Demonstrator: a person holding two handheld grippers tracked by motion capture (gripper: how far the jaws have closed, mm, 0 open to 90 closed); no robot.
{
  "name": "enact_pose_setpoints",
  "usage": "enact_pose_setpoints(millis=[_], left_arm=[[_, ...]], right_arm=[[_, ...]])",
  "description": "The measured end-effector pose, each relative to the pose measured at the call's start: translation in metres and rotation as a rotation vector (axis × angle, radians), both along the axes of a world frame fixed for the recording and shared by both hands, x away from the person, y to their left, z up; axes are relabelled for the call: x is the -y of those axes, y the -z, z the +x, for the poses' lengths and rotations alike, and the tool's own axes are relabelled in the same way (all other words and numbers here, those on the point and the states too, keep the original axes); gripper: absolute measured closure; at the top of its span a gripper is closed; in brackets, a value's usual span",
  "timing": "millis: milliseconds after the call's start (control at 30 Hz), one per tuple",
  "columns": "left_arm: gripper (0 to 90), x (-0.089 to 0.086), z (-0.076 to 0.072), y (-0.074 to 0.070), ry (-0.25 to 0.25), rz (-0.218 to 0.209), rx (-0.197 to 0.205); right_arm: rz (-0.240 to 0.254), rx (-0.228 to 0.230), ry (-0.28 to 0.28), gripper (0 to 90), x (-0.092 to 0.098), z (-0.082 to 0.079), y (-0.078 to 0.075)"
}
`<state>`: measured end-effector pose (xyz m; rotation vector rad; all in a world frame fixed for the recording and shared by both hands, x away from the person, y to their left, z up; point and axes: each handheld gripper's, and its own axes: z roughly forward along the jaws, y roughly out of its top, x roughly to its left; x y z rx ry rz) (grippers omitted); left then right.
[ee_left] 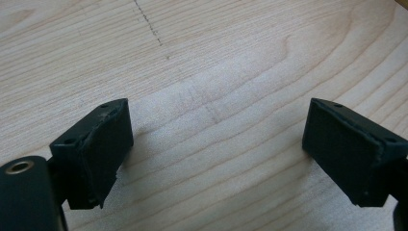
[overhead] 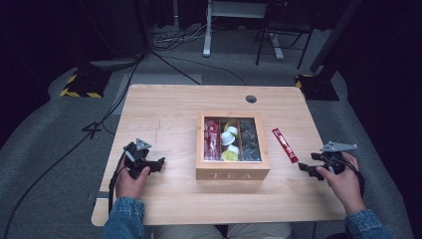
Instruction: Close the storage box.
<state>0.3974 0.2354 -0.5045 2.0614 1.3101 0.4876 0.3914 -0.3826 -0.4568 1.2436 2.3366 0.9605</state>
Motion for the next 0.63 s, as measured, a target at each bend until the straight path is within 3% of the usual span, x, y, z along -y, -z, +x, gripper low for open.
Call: enact_pose_setpoints(millis=[433,500,633], left_arm=[[10.8,0.0,-0.001,0.0,-0.01,0.003,-0.004],[10.8,0.0,-0.002,0.0,-0.02,0.004,-0.002],[10.6,0.003,-0.004,0.0,-0.054,0.005,-0.004]], right_arm=[[-0.002,0.013,-0.022,21.0,-0.001,-0.006,0.039],[-0.002,0.045,-0.013,15.1,-0.002,-0.008,0.044],[0.009,0.065,0.002,14.5,-0.002,-0.01,0.047]])
